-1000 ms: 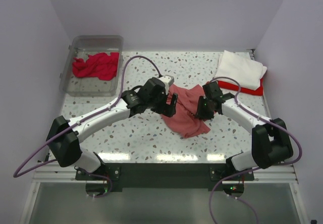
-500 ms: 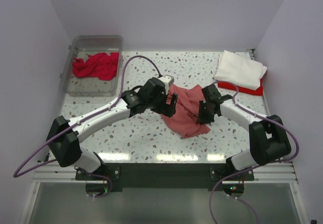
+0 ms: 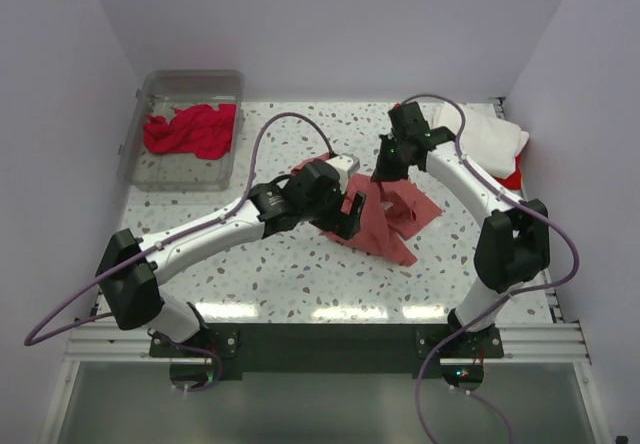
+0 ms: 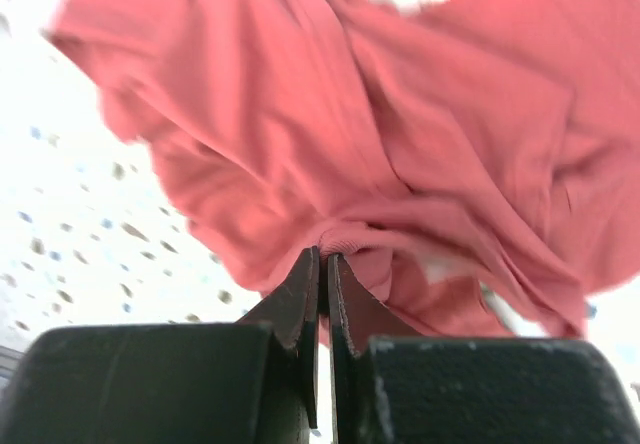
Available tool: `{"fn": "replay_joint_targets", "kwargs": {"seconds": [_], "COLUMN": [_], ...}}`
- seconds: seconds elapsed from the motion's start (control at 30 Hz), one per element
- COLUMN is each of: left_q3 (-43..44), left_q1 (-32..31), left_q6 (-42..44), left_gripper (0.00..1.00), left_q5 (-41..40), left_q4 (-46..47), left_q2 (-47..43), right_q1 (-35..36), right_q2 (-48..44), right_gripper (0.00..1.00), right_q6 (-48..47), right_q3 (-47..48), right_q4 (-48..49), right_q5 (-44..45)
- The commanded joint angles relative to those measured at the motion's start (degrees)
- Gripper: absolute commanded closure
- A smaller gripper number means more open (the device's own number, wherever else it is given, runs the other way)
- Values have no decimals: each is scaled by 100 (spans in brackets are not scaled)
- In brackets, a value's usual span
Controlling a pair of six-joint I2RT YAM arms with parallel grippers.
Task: Fold and stack the t-shirts
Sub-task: Flatten the tshirt out
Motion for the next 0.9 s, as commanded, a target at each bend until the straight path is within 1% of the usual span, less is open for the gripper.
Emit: {"fn": "replay_joint_targets", "kwargs": {"seconds": [0.0, 0.07, 0.23, 0.3, 0.4, 0.47, 0.57, 0.6, 0.63, 0.67, 0.7, 0.73, 0.77, 0.8, 0.83, 0.87], "left_q3": [421, 552, 746, 773, 764, 738, 659, 641, 597, 579, 562, 501, 457, 413, 343, 307], "left_q1": [-149, -159, -159, -159, -159, -159, -159, -159, -159, -159, -159, -159, -159, -159, -159, -159], "left_q6": [71, 1, 9, 9, 9, 9, 27, 36, 27, 18, 1, -52, -78, -113, -157, -175], "left_gripper": [0, 0, 0, 0, 0, 0, 0, 0, 0, 0, 0, 0, 0, 0, 0, 0], "left_q5": [-151, -309, -547, -582, -696, -784, -933, -960, -1021, -1048, -1074, -1135, -1162, -1180, -1215, -1232], "left_q4": [278, 287, 296, 244, 147, 85, 24, -11, -20, -55, -116, -126, -126, -126, -108, -117], "left_q2": [97, 106, 176, 203, 168, 124, 1, -43, -61, -87, -113, -149, -166, -219, -245, -263], "right_q1": [30, 30, 12, -5, -277, -628, -1016, -1077, -1147, -1148, -1148, -1148, -1139, -1131, -1113, -1113], "right_q2": [298, 395, 474, 622, 956, 1071, 1291, 1335, 1396, 1406, 1380, 1171, 1021, 810, 625, 232], "right_gripper": [100, 100, 100, 100, 100, 100, 99, 88, 54, 40, 32, 21, 16, 14, 14, 13], "right_q6": [-71, -27, -44, -132, -229, -202, -334, -465, -518, -580, -632, -711, -730, -747, -739, -738], "right_q3": [986, 1512, 2463, 2947, 3632, 3922, 4011, 4020, 4012, 3977, 3890, 3732, 3208, 2890, 2565, 1926], "right_q4": [-551, -649, -886, -1052, -1255, -1229, -1018, -992, -1018, -1096, -1158, -1132, -950, -826, -729, -606], "right_q5": [135, 187, 486, 783, 855, 812, 724, 732, 785, 855, 890, 908, 865, 829, 794, 724]}}
